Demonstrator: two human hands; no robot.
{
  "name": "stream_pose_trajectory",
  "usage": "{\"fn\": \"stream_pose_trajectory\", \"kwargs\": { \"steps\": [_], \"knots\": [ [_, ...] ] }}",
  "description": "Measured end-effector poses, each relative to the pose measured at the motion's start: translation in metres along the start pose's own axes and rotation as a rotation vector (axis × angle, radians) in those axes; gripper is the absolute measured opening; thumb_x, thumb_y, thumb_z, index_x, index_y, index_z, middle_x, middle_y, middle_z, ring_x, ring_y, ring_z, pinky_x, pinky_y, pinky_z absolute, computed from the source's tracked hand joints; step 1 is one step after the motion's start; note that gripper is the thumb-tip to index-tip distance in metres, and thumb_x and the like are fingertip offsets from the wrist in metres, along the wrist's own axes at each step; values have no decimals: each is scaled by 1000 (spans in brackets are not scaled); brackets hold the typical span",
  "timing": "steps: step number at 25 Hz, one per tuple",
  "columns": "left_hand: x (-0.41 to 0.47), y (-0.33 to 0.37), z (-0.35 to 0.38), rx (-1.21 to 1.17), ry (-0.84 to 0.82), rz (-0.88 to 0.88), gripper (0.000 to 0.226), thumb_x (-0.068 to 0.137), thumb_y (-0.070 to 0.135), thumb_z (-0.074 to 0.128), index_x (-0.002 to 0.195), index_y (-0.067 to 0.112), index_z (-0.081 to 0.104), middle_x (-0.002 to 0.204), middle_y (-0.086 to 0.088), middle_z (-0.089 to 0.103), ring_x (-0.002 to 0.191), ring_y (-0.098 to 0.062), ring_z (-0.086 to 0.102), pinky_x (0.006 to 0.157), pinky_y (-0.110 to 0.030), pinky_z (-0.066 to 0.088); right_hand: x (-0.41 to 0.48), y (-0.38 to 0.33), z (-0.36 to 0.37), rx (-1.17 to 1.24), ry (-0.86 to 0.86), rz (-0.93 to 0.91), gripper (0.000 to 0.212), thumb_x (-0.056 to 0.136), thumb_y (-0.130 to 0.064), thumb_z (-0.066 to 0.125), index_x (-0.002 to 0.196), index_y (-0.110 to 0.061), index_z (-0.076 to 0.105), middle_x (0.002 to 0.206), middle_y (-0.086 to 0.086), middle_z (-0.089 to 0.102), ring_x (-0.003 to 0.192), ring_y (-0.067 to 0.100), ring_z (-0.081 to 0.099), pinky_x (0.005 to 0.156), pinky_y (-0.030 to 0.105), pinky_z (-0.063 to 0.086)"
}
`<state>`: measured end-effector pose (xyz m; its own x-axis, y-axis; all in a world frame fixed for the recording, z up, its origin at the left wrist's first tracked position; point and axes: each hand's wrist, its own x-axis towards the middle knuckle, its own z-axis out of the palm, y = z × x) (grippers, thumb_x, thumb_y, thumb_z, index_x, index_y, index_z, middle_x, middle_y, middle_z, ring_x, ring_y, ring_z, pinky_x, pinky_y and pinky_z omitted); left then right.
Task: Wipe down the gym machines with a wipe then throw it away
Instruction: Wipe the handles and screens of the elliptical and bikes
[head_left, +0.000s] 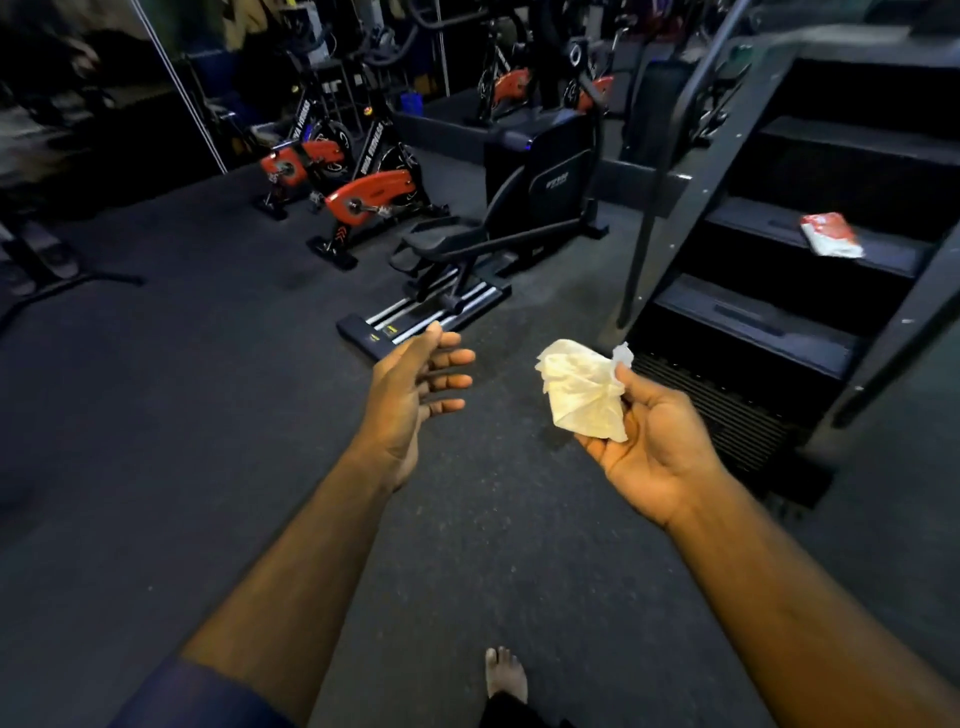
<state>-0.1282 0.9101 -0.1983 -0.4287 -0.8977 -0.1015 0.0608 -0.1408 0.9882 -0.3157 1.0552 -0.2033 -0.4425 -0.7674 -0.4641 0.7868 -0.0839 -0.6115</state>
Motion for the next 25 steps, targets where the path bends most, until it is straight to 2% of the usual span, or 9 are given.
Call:
{"fn": "stream_pose_trajectory", "kwargs": {
  "steps": [3,6,9,12,15,17,21,23,25],
  "knots": [
    [101,20,-10,9,-22,-2,46,105,48,55,122,9,72,116,-12,78,97,-28,71,87,-48,55,97,-24,64,22,-37,22,38,107,-26,53,140,-10,60,128,12,73,121,31,69,111,45,50],
    [200,41,-28,-9,30,8,46,106,48,54,123,9,73,114,-11,79,94,-26,71,84,-45,54,190,-46,139,-51,-78,20,37,107,-27,52,137,-6,61,122,12,75,113,29,73,104,42,54],
    [293,49,-41,-48,18,12,47,105,49,55,124,10,72,115,-12,78,92,-25,71,83,-44,53,269,-63,192,-109,-121,41,36,107,-27,52,133,-4,63,122,14,75,114,30,72,103,42,54],
    [394,52,-53,-60,-18,21,48,104,49,56,126,8,71,116,-14,77,95,-28,70,83,-46,53,359,-79,228,-142,-79,4,40,107,-30,52,137,-5,62,129,14,72,124,32,67,113,46,48],
    [523,64,-55,-88,-101,24,53,100,53,59,127,8,70,118,-14,77,96,-28,69,85,-48,53,454,-109,274,-168,-42,-51,40,107,-31,52,136,-6,63,129,14,72,124,31,67,114,47,47],
    [612,81,-47,-99,-167,5,53,101,52,58,127,7,70,117,-14,77,95,-28,68,85,-46,53,514,-136,304,-148,7,-89,40,107,-30,52,137,-6,62,129,15,72,123,32,67,113,47,48],
    [763,117,-2,-82,-283,11,54,101,53,60,127,7,69,115,-14,78,92,-26,68,73,-35,53,607,-200,346,-68,66,-181,38,108,-28,51,135,-4,62,125,16,73,118,32,70,108,45,52],
    [831,132,28,-66,-340,21,58,94,58,62,125,9,70,115,-14,78,90,-24,69,74,-36,54,658,-235,361,-38,97,-235,37,107,-28,52,135,-5,63,125,15,74,118,32,70,109,46,51],
    [896,143,54,-52,-371,56,51,97,56,61,121,12,71,114,-13,78,91,-25,69,75,-38,53,714,-268,375,-48,90,-268,37,107,-28,53,135,-6,63,124,15,74,118,32,70,110,47,51]
  ]
}}
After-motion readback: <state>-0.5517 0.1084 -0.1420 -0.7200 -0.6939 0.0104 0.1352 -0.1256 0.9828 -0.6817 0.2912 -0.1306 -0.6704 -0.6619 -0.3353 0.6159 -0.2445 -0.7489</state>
